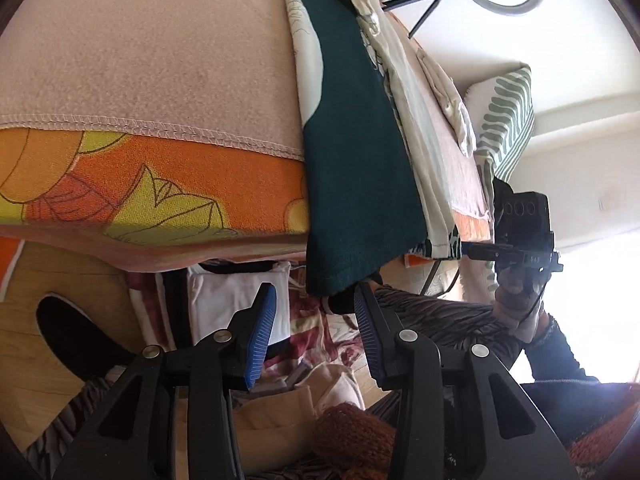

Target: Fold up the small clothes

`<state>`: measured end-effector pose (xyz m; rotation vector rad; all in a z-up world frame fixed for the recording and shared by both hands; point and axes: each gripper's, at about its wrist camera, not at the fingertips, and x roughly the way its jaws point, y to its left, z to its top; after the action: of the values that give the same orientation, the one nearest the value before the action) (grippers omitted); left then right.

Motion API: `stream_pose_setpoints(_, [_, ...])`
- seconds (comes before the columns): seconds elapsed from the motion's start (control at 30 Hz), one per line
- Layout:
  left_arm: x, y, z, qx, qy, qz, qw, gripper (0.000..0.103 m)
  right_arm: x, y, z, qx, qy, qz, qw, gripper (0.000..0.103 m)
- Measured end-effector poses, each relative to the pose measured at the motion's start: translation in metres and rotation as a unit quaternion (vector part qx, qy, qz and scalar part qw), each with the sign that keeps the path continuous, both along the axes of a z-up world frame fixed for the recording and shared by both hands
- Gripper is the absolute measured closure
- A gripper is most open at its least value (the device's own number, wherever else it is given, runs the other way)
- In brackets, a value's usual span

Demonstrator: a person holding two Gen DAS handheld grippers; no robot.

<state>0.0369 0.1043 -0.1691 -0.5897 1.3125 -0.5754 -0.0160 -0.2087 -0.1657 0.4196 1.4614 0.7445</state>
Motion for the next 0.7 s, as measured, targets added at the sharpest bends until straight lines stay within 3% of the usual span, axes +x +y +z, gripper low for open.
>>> stream_pose_setpoints(0.33, [0.012,-0.013,-0.007,-0.064,-0.006,0.008,0.9979,0.067,0.006,-0.004,-0.008,0.066,0.047,-0.028,0.996,0.046])
stream_pose_setpoints(0.37, [0.012,-0.012,-0.007,-0.07,-0.006,0.009,0.9975,0.068,0.005,-0.004,-0.009,0.064,0.049,-0.029,0.996,0.053])
stream_pose_setpoints(0.43, [0.013,-0.012,-0.007,-0.083,-0.002,0.012,0.9965,0.094,0.004,-0.001,-0.011,0.063,0.055,-0.028,0.996,0.073])
stream_pose_setpoints(0.47, [0.013,-0.012,-0.007,-0.086,0.001,0.013,0.9963,0.097,0.003,0.001,-0.011,0.06,0.055,-0.025,0.996,0.086])
stream_pose_setpoints(0.5, [0.012,-0.012,-0.007,-0.089,0.0,0.013,0.9959,0.097,0.001,0.004,-0.01,0.056,0.048,-0.021,0.997,0.092])
stream_pose_setpoints(0.7, [0.01,-0.018,0.009,-0.105,-0.026,0.008,0.9941,0.1,-0.002,0.018,0.018,0.052,-0.008,-0.003,0.999,0.097])
